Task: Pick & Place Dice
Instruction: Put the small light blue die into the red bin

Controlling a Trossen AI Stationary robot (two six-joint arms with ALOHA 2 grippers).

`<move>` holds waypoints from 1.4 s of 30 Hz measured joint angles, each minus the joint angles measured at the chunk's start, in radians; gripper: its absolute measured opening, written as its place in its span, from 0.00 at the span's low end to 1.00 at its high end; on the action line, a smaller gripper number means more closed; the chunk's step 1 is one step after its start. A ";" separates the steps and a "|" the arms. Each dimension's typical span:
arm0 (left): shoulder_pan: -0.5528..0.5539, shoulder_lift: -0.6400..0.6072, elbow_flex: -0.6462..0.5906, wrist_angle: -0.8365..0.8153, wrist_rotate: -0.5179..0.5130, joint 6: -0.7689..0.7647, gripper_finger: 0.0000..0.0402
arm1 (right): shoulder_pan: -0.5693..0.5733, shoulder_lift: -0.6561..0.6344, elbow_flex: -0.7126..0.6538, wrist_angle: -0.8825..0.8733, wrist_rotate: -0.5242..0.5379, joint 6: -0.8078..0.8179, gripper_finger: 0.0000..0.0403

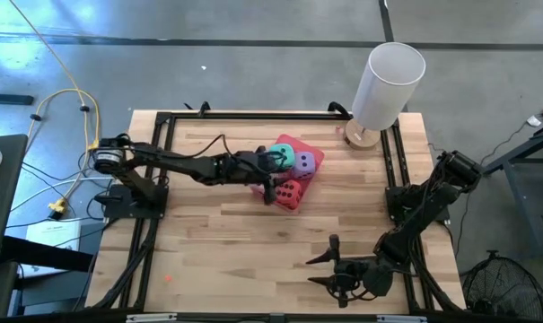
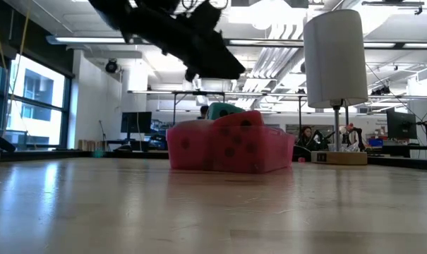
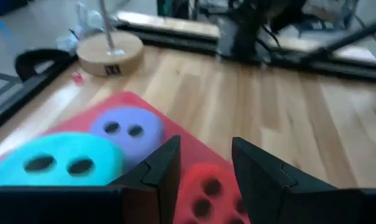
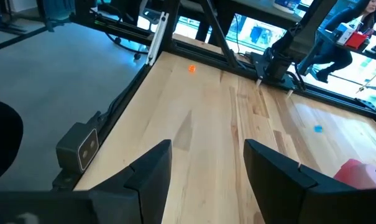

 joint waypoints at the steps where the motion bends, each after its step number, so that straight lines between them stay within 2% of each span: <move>1: -0.012 -0.019 0.000 -0.038 0.000 0.000 0.34 | 0.000 0.000 0.000 -0.002 0.000 0.000 0.48; 5: -0.057 -0.132 0.000 -0.327 0.001 0.002 0.34 | 0.000 0.000 0.000 -0.017 0.000 0.004 0.48; 7: -0.077 -0.202 0.000 -0.511 0.001 -0.053 0.34 | 0.000 0.000 0.000 -0.033 -0.003 0.020 0.48; 12: -0.110 -0.378 0.000 -0.877 -0.016 -0.321 0.34 | -0.001 0.000 0.000 -0.052 -0.005 0.034 0.48; 14: -0.114 -0.432 0.000 -1.007 -0.062 -0.412 0.34 | -0.001 0.000 0.000 -0.051 -0.006 0.030 0.48; 17: -0.104 -0.482 0.000 -1.174 -0.145 -0.551 0.34 | -0.004 0.000 0.000 -0.043 -0.006 0.029 0.48; 20: -0.033 -0.485 0.000 -1.339 -0.114 -0.747 0.34 | -0.004 -0.001 0.000 -0.040 -0.006 0.057 0.48; 24: 0.107 -0.428 0.000 -1.466 -0.052 -0.741 0.34 | -0.004 -0.001 0.000 -0.036 -0.006 0.099 0.48; 30: 0.304 -0.280 0.000 -1.492 0.119 -0.570 0.34 | -0.004 -0.001 0.000 -0.035 -0.007 0.128 0.48; 32: 0.351 -0.214 0.000 -1.509 0.129 -0.527 0.34 | -0.004 -0.001 0.000 -0.035 -0.007 0.128 0.48; 38: 0.455 -0.004 0.000 -1.614 0.170 -0.527 0.34 | -0.011 -0.001 0.000 -0.036 -0.009 0.103 0.48; 42: 0.513 0.125 0.000 -1.680 0.204 -0.493 0.34 | -0.030 -0.001 0.000 -0.036 -0.059 0.094 0.48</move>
